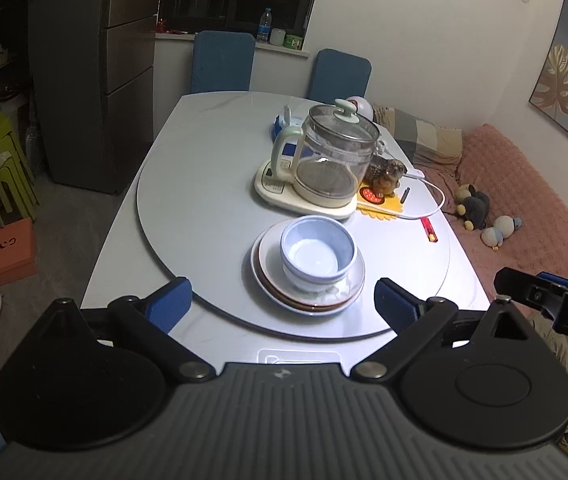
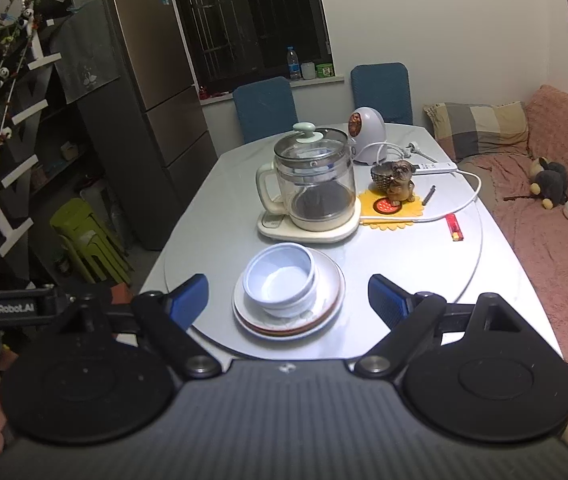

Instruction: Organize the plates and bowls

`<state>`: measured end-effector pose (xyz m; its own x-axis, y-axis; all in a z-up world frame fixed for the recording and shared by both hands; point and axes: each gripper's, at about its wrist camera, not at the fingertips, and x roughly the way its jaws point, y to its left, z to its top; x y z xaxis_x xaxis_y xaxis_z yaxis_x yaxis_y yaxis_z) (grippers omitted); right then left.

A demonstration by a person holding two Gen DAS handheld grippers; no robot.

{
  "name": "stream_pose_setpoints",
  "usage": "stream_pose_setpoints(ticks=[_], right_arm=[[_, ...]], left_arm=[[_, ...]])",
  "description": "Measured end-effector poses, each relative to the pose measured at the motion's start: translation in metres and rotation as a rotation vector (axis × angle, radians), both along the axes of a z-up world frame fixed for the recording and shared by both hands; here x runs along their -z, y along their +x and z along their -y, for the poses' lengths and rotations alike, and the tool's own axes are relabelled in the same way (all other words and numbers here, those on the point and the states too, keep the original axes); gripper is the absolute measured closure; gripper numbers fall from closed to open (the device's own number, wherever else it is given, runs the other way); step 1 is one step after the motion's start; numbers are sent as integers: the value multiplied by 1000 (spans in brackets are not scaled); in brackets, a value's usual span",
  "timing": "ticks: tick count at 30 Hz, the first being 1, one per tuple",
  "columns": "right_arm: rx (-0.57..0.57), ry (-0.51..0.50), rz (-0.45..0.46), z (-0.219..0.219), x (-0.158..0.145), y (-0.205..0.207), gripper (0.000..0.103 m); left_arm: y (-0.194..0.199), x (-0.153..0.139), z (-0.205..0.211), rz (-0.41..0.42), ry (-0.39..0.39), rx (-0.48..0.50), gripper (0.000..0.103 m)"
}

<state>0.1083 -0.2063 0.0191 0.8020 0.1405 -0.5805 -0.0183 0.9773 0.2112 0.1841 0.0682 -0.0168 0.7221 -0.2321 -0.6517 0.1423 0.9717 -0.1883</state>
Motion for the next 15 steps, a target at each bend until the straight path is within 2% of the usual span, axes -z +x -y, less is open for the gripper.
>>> stream_pose_setpoints(ticks=[15], right_arm=[[6,-8,-46,-14,18,-41,15]], left_arm=[[-41,11,5,-15,58,44,4]])
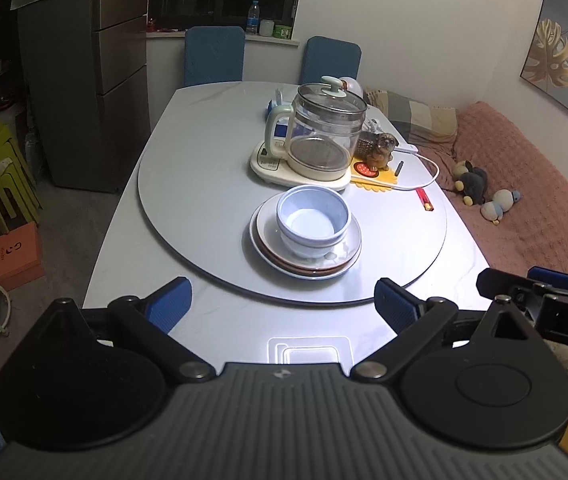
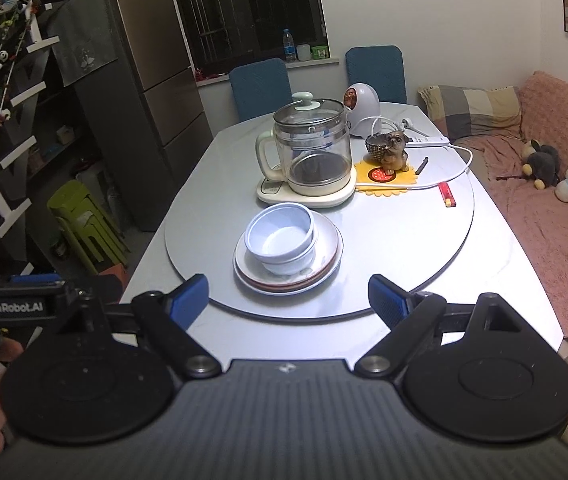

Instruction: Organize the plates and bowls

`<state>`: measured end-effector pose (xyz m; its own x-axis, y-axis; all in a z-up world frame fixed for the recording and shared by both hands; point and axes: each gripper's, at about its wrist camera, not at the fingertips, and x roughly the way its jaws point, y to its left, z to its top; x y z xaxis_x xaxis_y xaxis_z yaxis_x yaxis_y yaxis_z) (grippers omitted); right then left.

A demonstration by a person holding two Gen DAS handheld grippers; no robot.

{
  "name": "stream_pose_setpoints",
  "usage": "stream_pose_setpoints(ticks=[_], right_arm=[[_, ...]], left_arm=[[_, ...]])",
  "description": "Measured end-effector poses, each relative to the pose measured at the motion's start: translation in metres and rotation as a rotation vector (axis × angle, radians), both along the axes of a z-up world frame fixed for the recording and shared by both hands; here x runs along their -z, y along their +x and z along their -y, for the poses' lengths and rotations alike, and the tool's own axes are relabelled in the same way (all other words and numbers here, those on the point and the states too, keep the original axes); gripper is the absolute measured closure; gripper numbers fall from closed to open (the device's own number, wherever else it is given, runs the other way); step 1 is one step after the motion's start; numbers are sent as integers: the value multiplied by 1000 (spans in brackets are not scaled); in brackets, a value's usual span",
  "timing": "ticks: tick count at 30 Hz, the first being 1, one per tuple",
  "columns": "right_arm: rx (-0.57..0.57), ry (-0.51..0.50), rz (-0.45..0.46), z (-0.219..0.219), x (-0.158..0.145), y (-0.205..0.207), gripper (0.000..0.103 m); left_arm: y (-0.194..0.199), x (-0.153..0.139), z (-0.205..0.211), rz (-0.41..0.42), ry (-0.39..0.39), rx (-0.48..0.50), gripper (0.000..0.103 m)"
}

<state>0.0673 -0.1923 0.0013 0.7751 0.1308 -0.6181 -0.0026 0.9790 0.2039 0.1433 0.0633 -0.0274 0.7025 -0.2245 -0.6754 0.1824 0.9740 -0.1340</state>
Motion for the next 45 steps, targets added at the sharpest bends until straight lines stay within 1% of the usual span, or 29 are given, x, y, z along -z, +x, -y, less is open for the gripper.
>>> stream_pose_setpoints(ticks=[4,7,9,11,15,18,20,22,30,39,45], right_arm=[[16,3,3,2,1,-7,15],[23,3,11,3,3,-11,15],[22,-22,22,1,3,-12,15],[16,-34,35,0,3,-13,15],[7,-16,35,-1,6,-13,15],[17,8,23,0,9,-8,15],[22,2,20,-2,10,-6,15],[19,-4,15,-4,11,-6,15],[37,-21,16,-4,12,-8,15],[24,-28,11,-9,11,-5,15],[24,-14,2,-9,13,-2,15]], left_arm=[[-5,1,-5,-9,-19,-6,4],[-7,1,-5,-1,-13,-12,4],[-7,2,-5,-3,-16,-5,4],[-7,2,-3,0,-8,3,4],[-7,1,-2,4,16,-8,4],[-8,4,0,5,29,-13,4],[-7,6,-1,1,33,-20,4],[-6,7,-4,-3,19,-28,4],[-1,9,-8,-20,2,-36,4],[-1,11,-6,-24,9,-28,4],[-1,6,-8,-17,18,-29,4]])
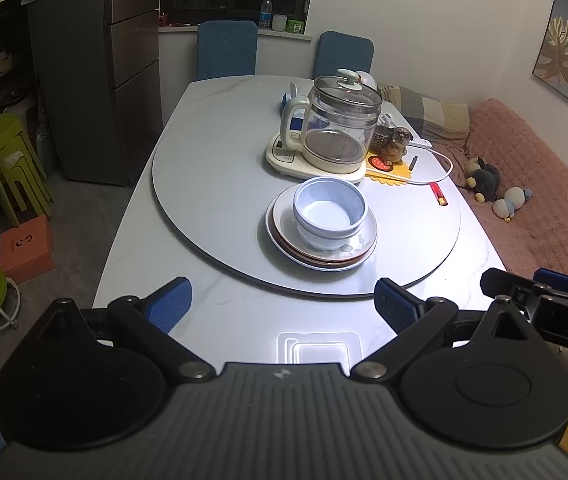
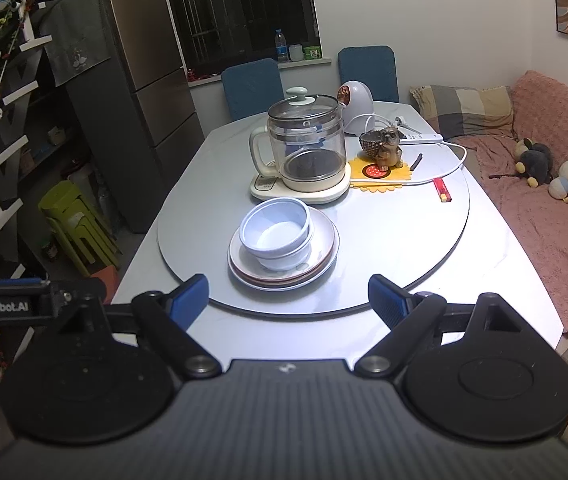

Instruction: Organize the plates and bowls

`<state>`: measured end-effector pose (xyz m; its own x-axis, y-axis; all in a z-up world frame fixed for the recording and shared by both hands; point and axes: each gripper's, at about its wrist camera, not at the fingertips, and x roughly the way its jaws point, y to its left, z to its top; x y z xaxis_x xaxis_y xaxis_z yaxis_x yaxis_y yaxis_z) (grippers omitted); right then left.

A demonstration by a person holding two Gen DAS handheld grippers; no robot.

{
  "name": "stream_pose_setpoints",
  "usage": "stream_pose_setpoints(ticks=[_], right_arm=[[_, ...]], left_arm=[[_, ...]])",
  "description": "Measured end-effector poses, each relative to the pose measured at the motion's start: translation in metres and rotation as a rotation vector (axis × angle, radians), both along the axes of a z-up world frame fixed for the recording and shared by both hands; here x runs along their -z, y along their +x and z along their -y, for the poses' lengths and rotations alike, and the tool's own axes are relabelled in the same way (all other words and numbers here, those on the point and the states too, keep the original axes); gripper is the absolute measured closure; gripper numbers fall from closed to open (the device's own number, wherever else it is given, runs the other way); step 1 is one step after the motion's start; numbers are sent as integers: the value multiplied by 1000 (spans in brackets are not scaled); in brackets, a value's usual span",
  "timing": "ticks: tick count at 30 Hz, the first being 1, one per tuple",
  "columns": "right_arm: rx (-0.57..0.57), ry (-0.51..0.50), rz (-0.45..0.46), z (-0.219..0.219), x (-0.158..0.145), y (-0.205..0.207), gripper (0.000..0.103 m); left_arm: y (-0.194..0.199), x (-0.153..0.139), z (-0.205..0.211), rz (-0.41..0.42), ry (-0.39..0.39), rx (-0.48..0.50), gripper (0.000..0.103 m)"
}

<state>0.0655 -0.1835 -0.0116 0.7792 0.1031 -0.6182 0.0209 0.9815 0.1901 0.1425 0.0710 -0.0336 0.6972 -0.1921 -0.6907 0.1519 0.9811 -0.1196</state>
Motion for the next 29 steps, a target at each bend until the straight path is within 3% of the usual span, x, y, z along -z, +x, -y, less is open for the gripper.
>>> stream_pose_setpoints(ticks=[29], right_arm=[[-13,6,-3,7,1,5,15]], left_arm=[[8,8,-1,-29,-27,-5,4]])
